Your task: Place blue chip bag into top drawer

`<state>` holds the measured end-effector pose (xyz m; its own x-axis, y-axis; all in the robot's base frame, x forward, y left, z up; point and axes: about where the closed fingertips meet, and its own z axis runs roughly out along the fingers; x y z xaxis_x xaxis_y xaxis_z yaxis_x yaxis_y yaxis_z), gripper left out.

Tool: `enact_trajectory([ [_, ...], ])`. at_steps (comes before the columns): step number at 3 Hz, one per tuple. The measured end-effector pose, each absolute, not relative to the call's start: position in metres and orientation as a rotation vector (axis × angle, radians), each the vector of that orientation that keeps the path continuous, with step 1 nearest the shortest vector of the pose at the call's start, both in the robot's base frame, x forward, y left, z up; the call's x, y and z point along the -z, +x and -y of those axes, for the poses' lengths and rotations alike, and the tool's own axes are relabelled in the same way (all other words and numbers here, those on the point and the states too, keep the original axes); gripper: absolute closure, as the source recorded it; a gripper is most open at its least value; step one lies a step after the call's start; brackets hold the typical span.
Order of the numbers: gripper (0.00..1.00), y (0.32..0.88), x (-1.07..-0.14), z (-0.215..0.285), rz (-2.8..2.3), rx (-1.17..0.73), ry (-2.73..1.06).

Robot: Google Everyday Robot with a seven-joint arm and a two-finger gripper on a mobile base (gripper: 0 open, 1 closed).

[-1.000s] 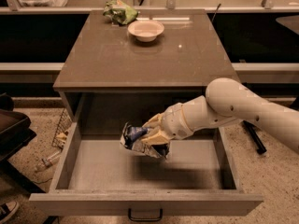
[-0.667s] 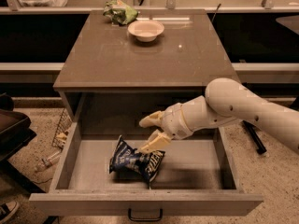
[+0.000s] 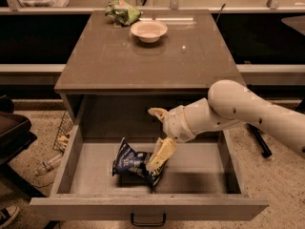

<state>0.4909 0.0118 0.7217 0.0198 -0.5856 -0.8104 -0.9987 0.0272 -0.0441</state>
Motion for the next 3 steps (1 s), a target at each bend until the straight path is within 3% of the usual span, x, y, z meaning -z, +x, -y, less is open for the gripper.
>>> enact_trajectory([
  [1, 0.00, 0.497, -0.739, -0.005, -1.626, -0.773, -1.630],
  [3, 0.00, 0.512, -0.851, 0.061, -1.633, -0.647, -1.493],
])
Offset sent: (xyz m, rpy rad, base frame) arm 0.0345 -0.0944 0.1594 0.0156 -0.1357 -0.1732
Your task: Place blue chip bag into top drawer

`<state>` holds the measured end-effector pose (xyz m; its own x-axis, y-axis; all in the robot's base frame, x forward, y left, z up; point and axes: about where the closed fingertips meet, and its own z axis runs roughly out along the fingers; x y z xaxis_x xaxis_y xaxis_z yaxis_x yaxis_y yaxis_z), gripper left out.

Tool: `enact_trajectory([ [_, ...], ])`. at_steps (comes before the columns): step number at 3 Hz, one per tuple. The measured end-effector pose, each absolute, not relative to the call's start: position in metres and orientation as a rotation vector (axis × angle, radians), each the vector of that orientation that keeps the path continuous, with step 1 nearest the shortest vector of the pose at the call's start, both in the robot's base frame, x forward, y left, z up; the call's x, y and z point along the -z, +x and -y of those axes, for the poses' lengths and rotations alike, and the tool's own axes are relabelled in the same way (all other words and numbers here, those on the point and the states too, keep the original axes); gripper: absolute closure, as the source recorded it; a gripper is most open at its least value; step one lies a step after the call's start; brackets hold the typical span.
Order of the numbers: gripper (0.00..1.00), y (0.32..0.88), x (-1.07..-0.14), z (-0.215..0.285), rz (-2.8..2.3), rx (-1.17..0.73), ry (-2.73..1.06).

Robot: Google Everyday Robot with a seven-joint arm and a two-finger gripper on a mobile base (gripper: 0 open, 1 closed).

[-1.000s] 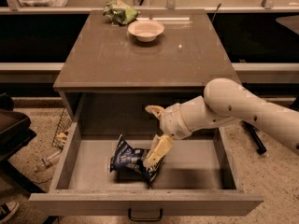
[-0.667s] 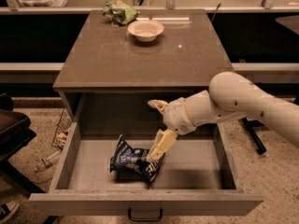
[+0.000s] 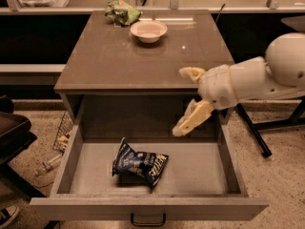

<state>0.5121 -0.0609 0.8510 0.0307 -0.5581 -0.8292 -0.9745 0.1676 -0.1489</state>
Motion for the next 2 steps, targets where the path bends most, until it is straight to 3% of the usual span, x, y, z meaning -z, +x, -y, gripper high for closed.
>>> enact_trajectory([
  [2, 0.00, 0.492, -0.975, 0.133, -1.613, -0.476, -1.306],
])
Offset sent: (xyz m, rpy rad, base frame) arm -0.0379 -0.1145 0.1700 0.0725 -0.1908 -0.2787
